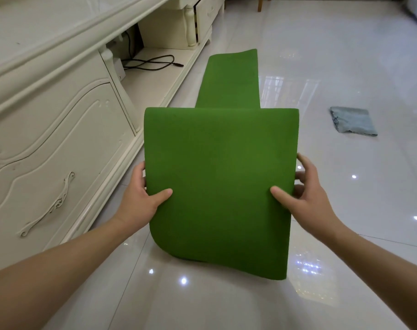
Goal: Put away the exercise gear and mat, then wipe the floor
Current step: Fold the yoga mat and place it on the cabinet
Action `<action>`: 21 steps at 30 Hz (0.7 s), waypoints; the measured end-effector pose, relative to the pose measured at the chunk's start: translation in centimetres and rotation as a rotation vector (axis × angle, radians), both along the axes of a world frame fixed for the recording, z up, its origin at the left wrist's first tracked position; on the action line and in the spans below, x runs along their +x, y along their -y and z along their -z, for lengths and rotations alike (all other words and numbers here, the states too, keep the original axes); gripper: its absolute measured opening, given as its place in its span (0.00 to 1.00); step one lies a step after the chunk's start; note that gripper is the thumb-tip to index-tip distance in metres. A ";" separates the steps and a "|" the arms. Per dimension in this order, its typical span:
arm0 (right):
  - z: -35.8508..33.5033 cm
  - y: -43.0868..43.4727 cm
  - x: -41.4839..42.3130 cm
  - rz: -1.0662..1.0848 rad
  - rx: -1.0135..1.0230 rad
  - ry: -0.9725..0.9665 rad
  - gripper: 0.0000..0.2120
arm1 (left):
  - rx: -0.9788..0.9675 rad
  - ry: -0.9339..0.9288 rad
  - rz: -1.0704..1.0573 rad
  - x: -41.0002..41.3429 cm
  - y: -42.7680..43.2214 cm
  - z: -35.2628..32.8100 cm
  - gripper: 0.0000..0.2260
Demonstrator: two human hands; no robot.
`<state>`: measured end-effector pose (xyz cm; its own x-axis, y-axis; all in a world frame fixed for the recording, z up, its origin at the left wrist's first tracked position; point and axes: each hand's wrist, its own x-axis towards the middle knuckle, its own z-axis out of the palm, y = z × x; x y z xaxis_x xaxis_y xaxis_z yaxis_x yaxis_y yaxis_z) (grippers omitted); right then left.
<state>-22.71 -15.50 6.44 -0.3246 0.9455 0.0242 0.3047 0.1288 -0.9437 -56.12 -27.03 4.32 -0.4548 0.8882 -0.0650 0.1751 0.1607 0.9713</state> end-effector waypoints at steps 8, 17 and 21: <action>3.1 0.8 0.2 -0.059 -0.066 0.145 0.39 | -0.025 0.016 0.018 0.2 0.0 0.8 0.33; 2.8 1.0 0.1 -0.023 0.028 0.301 0.38 | -0.099 -0.078 0.089 -0.3 1.0 0.8 0.36; 2.2 1.7 0.3 0.003 0.068 0.319 0.38 | -0.097 -0.129 0.087 -0.2 1.3 -0.3 0.35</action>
<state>-22.41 -17.22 4.25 -0.3232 0.9462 -0.0150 0.5838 0.1869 -0.7901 -56.36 -28.33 4.61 -0.3862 0.9171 -0.0986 0.3145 0.2314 0.9206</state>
